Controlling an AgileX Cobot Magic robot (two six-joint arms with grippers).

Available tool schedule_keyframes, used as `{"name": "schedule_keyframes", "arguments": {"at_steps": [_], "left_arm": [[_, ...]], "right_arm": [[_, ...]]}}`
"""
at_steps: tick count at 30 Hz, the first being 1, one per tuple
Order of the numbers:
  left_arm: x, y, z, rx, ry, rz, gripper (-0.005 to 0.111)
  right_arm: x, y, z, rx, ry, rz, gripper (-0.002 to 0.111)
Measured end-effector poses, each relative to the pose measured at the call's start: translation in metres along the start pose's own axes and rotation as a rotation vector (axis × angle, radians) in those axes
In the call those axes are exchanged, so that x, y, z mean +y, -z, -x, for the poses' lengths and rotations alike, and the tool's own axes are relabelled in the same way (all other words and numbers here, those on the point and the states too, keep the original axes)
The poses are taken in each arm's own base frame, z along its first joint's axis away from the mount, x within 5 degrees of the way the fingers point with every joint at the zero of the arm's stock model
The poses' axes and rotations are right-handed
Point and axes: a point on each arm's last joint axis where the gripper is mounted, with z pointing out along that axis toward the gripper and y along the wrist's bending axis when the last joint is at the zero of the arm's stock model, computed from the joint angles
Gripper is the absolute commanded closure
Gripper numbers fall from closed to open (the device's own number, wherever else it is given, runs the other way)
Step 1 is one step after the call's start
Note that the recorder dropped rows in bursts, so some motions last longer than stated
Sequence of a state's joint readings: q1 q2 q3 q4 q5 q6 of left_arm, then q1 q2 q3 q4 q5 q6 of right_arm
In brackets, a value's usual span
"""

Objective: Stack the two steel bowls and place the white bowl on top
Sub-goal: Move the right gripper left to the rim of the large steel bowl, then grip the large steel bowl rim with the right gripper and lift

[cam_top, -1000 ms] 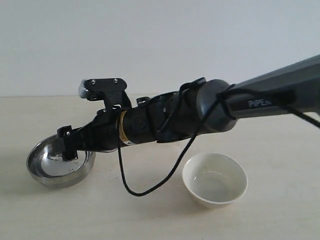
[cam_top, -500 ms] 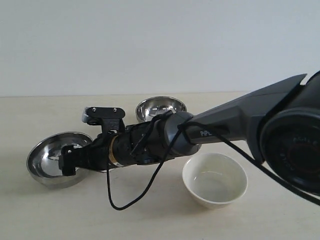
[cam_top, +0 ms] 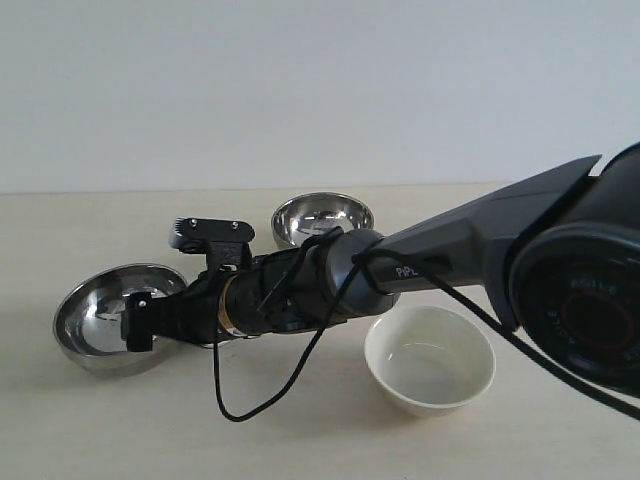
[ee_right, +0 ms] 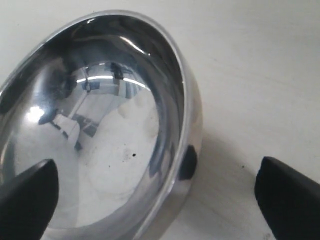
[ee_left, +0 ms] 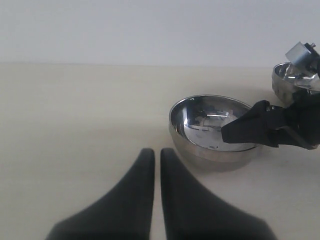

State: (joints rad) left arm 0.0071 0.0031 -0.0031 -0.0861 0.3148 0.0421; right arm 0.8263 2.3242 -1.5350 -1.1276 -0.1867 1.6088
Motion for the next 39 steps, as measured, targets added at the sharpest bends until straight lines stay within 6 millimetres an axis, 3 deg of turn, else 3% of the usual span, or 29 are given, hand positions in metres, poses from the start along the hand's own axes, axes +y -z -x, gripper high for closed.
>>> {"name": "schedule_keyframes", "arguments": {"at_steps": [2,4,5,6,18,32,36,39], "left_arm": [[0.0,0.0,0.0,0.0,0.0,0.0,0.103],[0.0,0.0,0.0,0.0,0.0,0.0,0.103],[0.0,0.0,0.0,0.0,0.0,0.0,0.103],[0.0,0.0,0.0,0.0,0.0,0.0,0.103],[0.0,0.0,0.0,0.0,0.0,0.0,0.103],[0.0,0.0,0.0,0.0,0.0,0.0,0.103],[0.0,0.0,0.0,0.0,0.0,0.0,0.103],[0.0,0.0,0.0,0.0,0.0,0.0,0.103]], "right_arm": [[0.0,0.0,0.0,0.0,-0.007,0.0,0.049],[0.001,0.0,0.0,0.0,-0.032,0.01,0.082],[0.002,0.0,0.0,0.0,-0.044,0.019,0.105],[0.002,0.0,0.0,0.0,-0.058,0.025,0.107],[0.011,0.003,0.002,0.002,-0.068,0.093,0.106],[0.062,0.085,0.067,-0.089,0.168,0.138,0.108],[0.063,0.094,0.065,-0.086,0.182,0.135,0.108],[0.053,0.094,0.055,-0.064,0.182,0.093,0.108]]}}
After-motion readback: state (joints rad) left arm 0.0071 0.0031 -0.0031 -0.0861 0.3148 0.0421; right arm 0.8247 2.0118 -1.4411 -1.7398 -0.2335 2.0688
